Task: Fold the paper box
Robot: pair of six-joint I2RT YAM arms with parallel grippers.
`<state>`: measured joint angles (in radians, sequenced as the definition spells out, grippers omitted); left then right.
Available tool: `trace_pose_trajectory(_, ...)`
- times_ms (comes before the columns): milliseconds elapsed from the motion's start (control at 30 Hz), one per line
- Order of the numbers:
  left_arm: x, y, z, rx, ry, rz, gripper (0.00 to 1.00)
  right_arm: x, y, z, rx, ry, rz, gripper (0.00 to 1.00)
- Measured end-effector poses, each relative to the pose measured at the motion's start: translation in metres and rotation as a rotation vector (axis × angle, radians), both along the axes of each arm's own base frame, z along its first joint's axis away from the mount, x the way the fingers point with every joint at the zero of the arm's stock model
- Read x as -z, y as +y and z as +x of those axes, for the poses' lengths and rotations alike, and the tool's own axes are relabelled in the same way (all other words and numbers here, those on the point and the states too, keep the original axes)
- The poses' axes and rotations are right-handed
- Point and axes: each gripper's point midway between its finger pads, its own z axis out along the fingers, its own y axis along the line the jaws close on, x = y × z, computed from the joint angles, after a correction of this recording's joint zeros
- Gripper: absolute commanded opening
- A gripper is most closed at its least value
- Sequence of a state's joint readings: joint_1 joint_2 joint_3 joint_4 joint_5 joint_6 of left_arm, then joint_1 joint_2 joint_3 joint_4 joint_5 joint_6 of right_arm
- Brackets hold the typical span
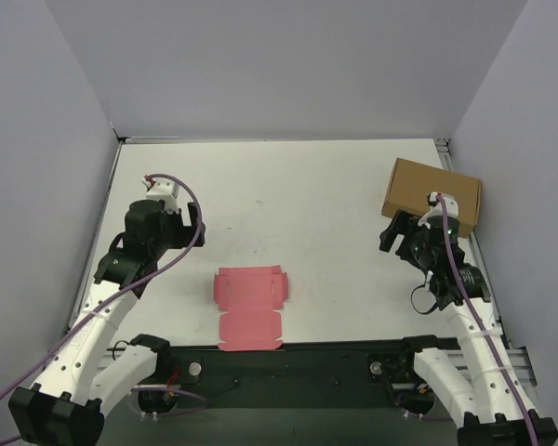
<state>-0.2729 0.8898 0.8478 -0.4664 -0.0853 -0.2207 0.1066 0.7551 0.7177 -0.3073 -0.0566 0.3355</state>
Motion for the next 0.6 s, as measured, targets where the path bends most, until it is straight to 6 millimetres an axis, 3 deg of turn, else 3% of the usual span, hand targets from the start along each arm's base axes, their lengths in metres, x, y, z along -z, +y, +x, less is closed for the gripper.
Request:
trace_pose_trajectory(233,0.004,-0.003,-0.001,0.01,0.01,-0.013,0.97,-0.021,0.013,-0.003,-0.058,-0.007,-0.011,0.74)
trace_pose_trajectory(333,0.011,-0.007,-0.004,0.03,0.029,-0.026,0.97,-0.023,0.039,-0.005,-0.155,0.01,-0.017,0.74)
trace_pose_trajectory(467,0.021,-0.019,-0.011,0.077,0.067,-0.078,0.97,-0.001,0.088,-0.016,-0.304,0.101,-0.008,0.74)
trace_pose_trajectory(600,0.034,-0.028,-0.021,0.095,0.112,-0.141,0.97,0.043,0.137,-0.032,-0.419,0.253,-0.064,0.72)
